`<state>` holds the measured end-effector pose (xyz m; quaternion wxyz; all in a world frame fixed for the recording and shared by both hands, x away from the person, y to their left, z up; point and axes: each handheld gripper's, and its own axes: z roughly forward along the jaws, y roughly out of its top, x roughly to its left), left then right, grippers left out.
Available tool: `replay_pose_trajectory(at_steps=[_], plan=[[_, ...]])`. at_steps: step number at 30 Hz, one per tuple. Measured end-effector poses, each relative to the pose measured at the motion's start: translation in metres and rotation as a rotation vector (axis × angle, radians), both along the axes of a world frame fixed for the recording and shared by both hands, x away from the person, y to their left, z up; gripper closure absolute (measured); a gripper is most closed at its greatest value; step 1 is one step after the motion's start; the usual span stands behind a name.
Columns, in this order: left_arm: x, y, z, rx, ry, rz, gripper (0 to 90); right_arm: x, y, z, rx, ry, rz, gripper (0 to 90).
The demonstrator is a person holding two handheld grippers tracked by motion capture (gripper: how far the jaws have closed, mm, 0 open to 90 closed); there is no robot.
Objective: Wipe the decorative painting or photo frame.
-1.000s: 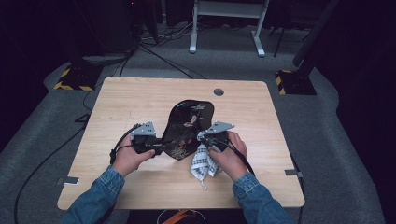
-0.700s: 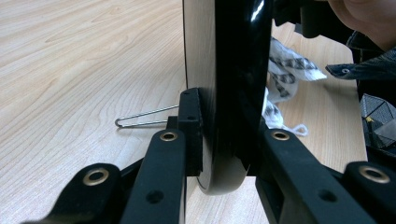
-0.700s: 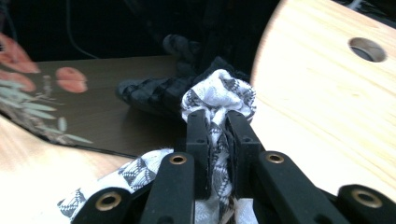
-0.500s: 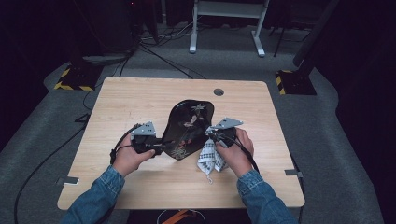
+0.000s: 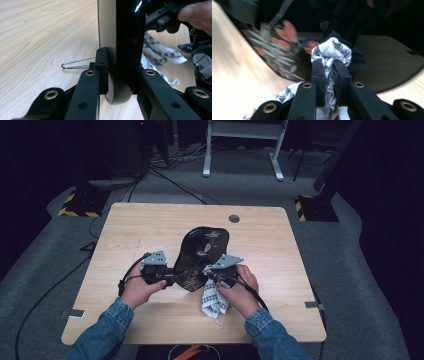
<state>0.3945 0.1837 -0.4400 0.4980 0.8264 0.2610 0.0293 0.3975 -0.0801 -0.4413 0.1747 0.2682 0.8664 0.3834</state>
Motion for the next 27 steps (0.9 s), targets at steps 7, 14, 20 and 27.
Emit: replay_pose_trajectory(at_steps=[7, 14, 20, 27], plan=[[0.000, 0.001, 0.000, 0.000, 0.000, 0.006, 78.0, -0.005, 0.011, 0.003, 0.018, -0.002, 0.043, 82.0], [0.000, 0.001, 0.000, 0.001, -0.002, 0.003, 77.9, 0.003, -0.003, -0.003, -0.013, 0.007, -0.006, 82.1], [0.000, 0.001, 0.000, -0.001, -0.001, 0.001, 77.8, 0.013, -0.020, -0.007, -0.020, 0.011, -0.069, 82.0], [0.000, 0.001, -0.001, -0.003, -0.002, 0.001, 77.8, 0.023, -0.038, -0.007, -0.023, 0.007, -0.139, 82.0]])
